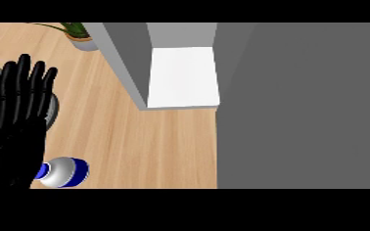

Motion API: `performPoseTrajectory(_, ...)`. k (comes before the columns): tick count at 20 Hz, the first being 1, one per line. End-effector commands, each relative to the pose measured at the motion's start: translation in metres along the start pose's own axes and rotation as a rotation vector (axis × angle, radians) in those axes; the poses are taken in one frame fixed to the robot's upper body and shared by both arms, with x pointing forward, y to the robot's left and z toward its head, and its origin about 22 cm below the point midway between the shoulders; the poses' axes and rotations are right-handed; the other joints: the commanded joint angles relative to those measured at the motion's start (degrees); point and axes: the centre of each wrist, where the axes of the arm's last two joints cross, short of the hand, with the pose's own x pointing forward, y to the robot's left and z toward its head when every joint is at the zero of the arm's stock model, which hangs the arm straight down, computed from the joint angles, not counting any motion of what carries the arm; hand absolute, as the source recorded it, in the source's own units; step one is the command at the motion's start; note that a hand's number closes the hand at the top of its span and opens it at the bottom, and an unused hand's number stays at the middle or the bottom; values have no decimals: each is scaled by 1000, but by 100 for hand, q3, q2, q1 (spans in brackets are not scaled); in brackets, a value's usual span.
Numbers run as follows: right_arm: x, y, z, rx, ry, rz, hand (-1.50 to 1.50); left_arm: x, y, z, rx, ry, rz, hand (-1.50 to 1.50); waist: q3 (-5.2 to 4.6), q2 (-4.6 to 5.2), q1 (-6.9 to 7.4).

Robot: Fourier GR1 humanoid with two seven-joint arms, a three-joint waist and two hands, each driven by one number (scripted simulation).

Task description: Pick up the bottled water, place it into the cabinet and close the cabinet

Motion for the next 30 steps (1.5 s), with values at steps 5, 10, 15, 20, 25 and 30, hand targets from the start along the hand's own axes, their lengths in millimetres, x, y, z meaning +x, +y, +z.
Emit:
performPoseTrajectory(5,12,-9,18,8,20,69,-150,25,66,64,-93,-24,12,-150,180,16,424)
performPoseTrajectory(10,41,13,35,215,87,-68,-150,32,76,87,-79,160,211,-150,183,-3,433)
performPoseTrajectory(15,57,9,47,215,93,-89,-150,58,106,104,-37,178,213,-150,192,28,330)
performPoseTrajectory(20,79,34,48,230,107,-91,-150,70,107,109,-36,198,191,-150,192,35,299)
performPoseTrajectory(25,92,40,49,210,92,-107,-150,73,143,123,-25,228,194,-150,190,34,311)
performPoseTrajectory(30,76,53,49,233,112,-93,-150,68,124,124,-54,290,135,-150,192,38,288)
